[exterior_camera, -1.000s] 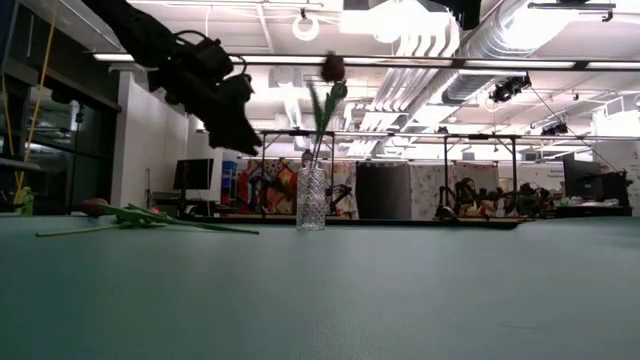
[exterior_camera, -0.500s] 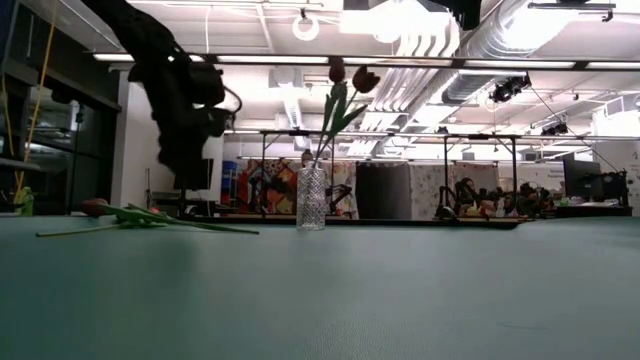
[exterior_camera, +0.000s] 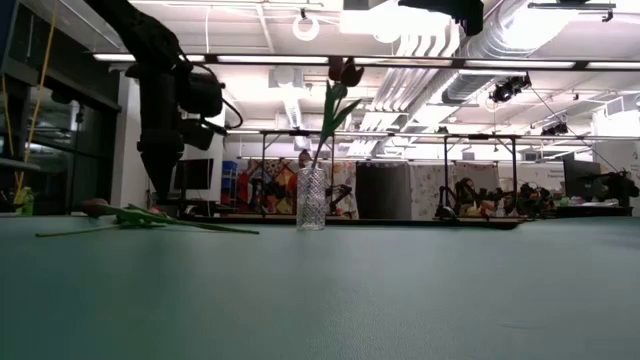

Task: Sort flowers into vase by color
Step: Put the red flower into the top transparent vase

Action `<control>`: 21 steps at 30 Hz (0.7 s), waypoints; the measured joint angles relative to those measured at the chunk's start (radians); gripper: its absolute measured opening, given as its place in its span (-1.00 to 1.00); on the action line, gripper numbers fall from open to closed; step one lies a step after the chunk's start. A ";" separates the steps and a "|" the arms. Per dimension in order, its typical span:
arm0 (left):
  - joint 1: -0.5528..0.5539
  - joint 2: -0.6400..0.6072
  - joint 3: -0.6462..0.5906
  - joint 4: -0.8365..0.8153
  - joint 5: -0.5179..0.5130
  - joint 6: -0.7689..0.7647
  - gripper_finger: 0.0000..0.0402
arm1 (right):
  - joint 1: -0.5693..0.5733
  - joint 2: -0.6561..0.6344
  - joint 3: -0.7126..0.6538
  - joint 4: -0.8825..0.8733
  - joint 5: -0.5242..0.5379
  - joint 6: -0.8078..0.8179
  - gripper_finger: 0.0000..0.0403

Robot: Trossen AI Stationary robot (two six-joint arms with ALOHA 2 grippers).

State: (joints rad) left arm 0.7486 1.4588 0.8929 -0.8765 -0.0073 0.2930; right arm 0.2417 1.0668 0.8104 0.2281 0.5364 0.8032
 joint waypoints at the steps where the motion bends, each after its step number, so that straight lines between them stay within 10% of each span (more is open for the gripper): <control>1: -0.001 0.013 0.000 -0.003 0.002 0.010 0.05 | 0.000 0.000 0.000 -0.001 0.002 0.000 0.81; 21: -0.053 0.143 0.000 -0.053 -0.076 0.072 0.05 | 0.000 0.000 0.000 -0.070 -0.075 0.000 0.81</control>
State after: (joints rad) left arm 0.6960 1.6020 0.8928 -0.9295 -0.0834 0.3649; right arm 0.2418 1.0668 0.8104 0.1582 0.4609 0.8032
